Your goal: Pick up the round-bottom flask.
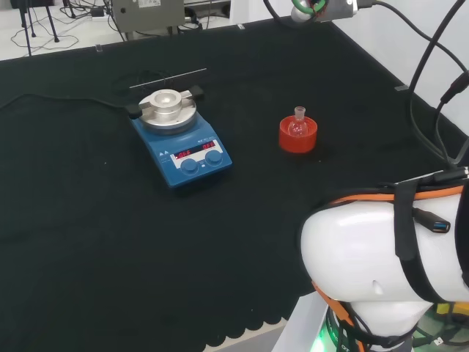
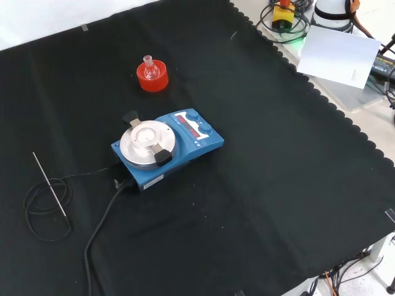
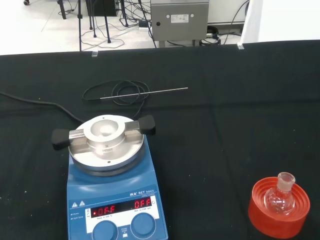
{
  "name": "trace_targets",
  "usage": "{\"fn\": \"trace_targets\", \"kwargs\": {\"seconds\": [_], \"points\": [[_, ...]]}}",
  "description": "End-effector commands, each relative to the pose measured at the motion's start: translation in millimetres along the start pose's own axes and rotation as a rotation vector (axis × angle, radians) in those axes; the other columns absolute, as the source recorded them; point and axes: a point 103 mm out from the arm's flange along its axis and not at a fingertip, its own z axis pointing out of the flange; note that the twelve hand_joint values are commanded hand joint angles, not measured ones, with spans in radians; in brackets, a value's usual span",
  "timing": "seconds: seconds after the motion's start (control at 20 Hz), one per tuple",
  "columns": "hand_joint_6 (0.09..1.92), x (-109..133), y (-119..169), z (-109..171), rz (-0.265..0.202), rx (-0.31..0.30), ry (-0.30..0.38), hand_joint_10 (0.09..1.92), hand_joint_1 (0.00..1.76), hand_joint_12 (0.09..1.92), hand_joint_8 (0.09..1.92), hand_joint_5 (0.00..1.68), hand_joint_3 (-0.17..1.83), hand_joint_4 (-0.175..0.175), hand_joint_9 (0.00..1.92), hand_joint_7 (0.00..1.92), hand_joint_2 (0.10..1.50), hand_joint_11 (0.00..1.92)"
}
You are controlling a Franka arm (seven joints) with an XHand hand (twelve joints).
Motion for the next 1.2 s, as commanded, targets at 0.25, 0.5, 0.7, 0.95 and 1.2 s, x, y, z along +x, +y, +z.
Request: {"fn": "trace_targets", "kwargs": {"seconds": [0.25, 0.5, 0.7, 0.95, 1.2], "points": [[0.1, -28, 5, 1, 0.012, -0.008, 0.014, 0.6, 0.11, 0.96, 0.46, 0.28, 0.32, -0.002, 0.13, 0.08, 1.28, 0.0], [0.09, -3, 12, 7, 0.017, 0.004, 0.004, 0.6, 0.11, 0.96, 0.45, 0.29, 0.3, -0.002, 0.13, 0.09, 1.29, 0.0], [0.09, 0, 22, 20, 0.034, 0.014, 0.017, 0.6, 0.11, 0.96, 0.45, 0.29, 0.29, -0.002, 0.13, 0.09, 1.29, 0.0], [0.09, -5, 39, 44, 0.045, 0.044, 0.028, 0.6, 0.12, 0.95, 0.45, 0.3, 0.28, -0.002, 0.13, 0.09, 1.29, 0.0], [0.09, -25, 65, 74, 0.076, 0.065, 0.065, 0.6, 0.13, 0.95, 0.44, 0.3, 0.27, -0.003, 0.13, 0.09, 1.28, 0.0]]}}
